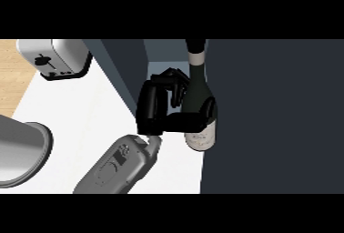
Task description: Pick up the wine, place it into the cabinet and close the cabinet
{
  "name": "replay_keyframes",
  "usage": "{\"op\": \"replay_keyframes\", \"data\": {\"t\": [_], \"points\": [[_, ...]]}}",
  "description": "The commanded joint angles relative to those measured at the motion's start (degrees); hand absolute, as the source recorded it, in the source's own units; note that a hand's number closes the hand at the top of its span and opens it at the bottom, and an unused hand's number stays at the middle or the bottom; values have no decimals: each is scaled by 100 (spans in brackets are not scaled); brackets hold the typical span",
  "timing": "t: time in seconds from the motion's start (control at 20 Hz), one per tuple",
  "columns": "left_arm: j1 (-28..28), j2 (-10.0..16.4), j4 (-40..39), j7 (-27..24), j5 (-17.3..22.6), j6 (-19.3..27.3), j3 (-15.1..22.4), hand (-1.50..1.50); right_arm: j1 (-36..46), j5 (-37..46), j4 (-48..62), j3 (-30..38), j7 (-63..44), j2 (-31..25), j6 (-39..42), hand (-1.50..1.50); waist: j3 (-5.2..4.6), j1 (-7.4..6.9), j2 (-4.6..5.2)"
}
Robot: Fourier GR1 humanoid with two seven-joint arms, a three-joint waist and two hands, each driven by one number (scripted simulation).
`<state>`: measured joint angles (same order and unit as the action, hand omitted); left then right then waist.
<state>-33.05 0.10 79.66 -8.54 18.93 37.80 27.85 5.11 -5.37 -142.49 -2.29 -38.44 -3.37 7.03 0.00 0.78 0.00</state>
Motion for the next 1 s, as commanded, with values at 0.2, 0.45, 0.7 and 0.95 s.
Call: {"op": "replay_keyframes", "data": {"t": [0.2,0.45,0.7,0.95], "points": [[266,-10,-810,-884,-17,-10,211,150,-117,-257,-642,-21,-210,43,-65,-150,-1,4,3],[52,-10,-1230,-1085,-136,-90,-37,150,-253,-257,-659,-60,-192,41,-23,-150,0,-8,0],[-144,-10,-1703,-1380,58,-235,-352,150,-174,-599,-449,268,0,-39,62,-150,0,-4,6],[34,-9,-2134,-1999,218,-498,-657,150,-360,-205,-799,-203,-217,84,-45,-150,-2,12,6]]}}
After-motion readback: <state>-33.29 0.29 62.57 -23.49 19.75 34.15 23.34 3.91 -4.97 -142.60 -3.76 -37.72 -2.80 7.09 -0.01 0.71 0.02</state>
